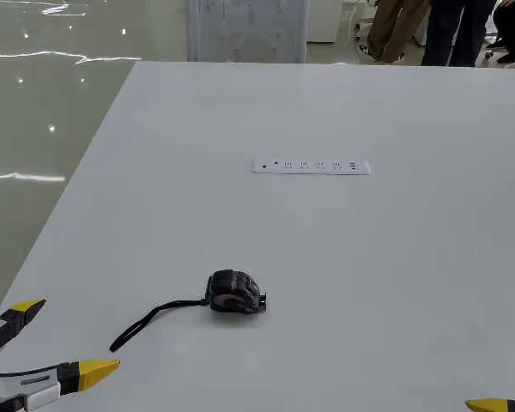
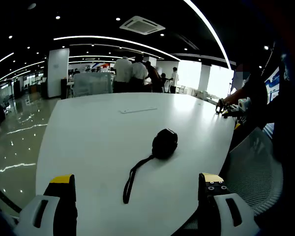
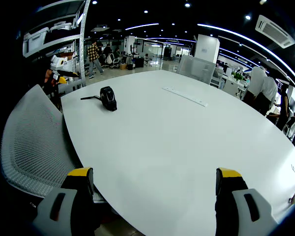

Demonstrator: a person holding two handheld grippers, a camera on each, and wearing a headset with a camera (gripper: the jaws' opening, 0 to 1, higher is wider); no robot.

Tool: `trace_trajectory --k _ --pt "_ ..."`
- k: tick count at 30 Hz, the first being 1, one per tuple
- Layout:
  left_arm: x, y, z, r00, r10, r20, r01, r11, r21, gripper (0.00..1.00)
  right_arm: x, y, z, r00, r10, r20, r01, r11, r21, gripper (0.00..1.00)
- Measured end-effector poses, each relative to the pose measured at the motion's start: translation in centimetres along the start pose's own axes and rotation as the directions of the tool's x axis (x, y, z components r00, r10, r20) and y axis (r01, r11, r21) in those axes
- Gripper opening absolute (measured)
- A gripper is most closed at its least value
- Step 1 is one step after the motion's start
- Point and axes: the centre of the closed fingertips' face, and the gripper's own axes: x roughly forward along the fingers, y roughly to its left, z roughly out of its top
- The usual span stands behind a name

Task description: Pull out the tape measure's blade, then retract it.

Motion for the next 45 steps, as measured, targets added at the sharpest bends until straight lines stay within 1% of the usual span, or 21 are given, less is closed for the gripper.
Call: trace_trajectory --k 8,10,12,15,18,21,23,24,26,28,30,32,33,35,36,38,40,41,42,43,45 --pt "0.0 -0.3 0.2 1.0 -0.007 -0.002 0.007 1.0 0.01 1.0 -0.1 0.2 -0.1 1.0 -0.007 0.005 0.006 1.0 0.007 1.0" --pt "0.1 -0.3 0.1 0.9999 -0.009 -0.004 0.009 1.0 0.003 1.0 -0.3 0.3 -0.1 0.9999 -0.013 0.008 0.012 1.0 0.011 1.0" --pt "0.1 -0.2 -0.2 0.9998 -0.006 -0.017 0.006 1.0 0.019 1.0 -0.3 0.3 -0.3 0.9998 -0.017 0.01 0.017 1.0 0.018 1.0" --pt "0.1 -0.6 -0.3 0.9997 -0.019 -0.018 0.019 1.0 0.003 1.0 -0.4 0.5 -0.6 0.9999 -0.015 0.005 0.015 1.0 0.02 1.0" --pt "0.0 -0.7 -0.4 0.9995 -0.023 -0.023 0.023 1.0 0.009 1.0 -0.4 0.6 -0.6 0.9999 -0.015 0.004 0.015 1.0 0.023 1.0" --pt "0.1 -0.8 -0.6 0.999 -0.028 -0.035 0.029 0.999 0.025 1.0 -0.4 0.4 -0.6 0.9998 -0.018 0.003 0.018 1.0 0.024 1.0" --pt "0.4 -0.6 -0.9 0.9977 -0.018 -0.065 0.023 0.997 0.07 1.0 -0.3 0.2 -0.3 0.9998 -0.019 0.007 0.019 0.999 0.029 1.0" --pt "0.6 -0.6 -0.9 0.9973 -0.018 -0.072 0.023 0.997 0.073 1.0 -0.3 0.2 -0.1 0.9998 -0.018 0.011 0.017 0.999 0.033 1.0" --pt "1.0 -0.9 -0.4 0.997 -0.033 -0.07 0.038 0.996 0.076 1.0 -0.3 0.0 0.6 0.9995 -0.018 0.028 0.017 0.999 0.027 1.0" --pt "1.3 -1.2 0.2 0.9961 -0.047 -0.074 0.053 0.995 0.084 1.0 -0.2 0.0 1.1 0.9995 -0.013 0.029 0.013 1.0 0.023 1.0" --pt "1.9 -1.7 0.8 0.9939 -0.072 -0.083 0.08 0.993 0.089 1.0 0.1 -0.2 1.8 0.9992 -0.005 0.039 0.005 1.0 0.012 1.0" --pt "2.5 -1.9 1.4 0.9918 -0.086 -0.094 0.097 0.988 0.119 1.0 0.5 -0.1 2.6 0.9991 0.01 0.042 -0.01 1.0 0.007 1.0" --pt "2.9 -2.1 1.5 0.9879 -0.099 -0.119 0.116 0.983 0.145 1.0 0.8 -0.1 3.0 0.9987 0.017 0.048 -0.017 1.0 -0.008 1.0" --pt "3.4 -2.6 1.8 0.9819 -0.123 -0.144 0.148 0.974 0.174 1.0 1.5 -0.1 3.6 0.998 0.029 0.057 -0.027 0.999 -0.021 1.0" --pt "3.9 -2.7 2.2 0.9806 -0.129 -0.148 0.158 0.966 0.203 1.0 2.0 0.0 3.8 0.9978 0.044 0.049 -0.043 0.999 -0.029 1.0" --pt "4.6 -3.0 2.7 0.9768 -0.147 -0.156 0.179 0.96 0.217 1.0 2.7 0.1 4.3 0.9971 0.061 0.045 -0.059 0.997 -0.048 1.0" --pt "5.3 -3.2 3.1 0.9686 -0.164 -0.187 0.207 0.948 0.241 1.0 3.3 0.3 5.2 0.9954 0.078 0.055 -0.075 0.995 -0.061 1.0" --pt "5.7 -3.5 3.2 0.9617 -0.178 -0.208 0.228 0.942 0.245 1.0 3.6 0.4 5.6 0.9947 0.088 0.054 -0.084 0.994 -0.073 1.0" --pt "5.9 -3.8 3.2 0.9535 -0.201 -0.224 0.253 0.938 0.235 1.0 3.9 0.5 5.8 0.9942 0.092 0.057 -0.087 0.993 -0.079 1.0" --pt "6.2 -4.5 3.2 0.9403 -0.236 -0.245 0.29 0.932 0.216 1.0 4.3 0.5 6.0 0.9937 0.097 0.057 -0.092 0.992 -0.088 1.0" --pt "6.8 -4.8 3.4 0.9332 -0.243 -0.265 0.306 0.923 0.234 1.0 4.8 0.7 6.0 0.9932 0.111 0.036 -0.107 0.988 -0.108 1.0"
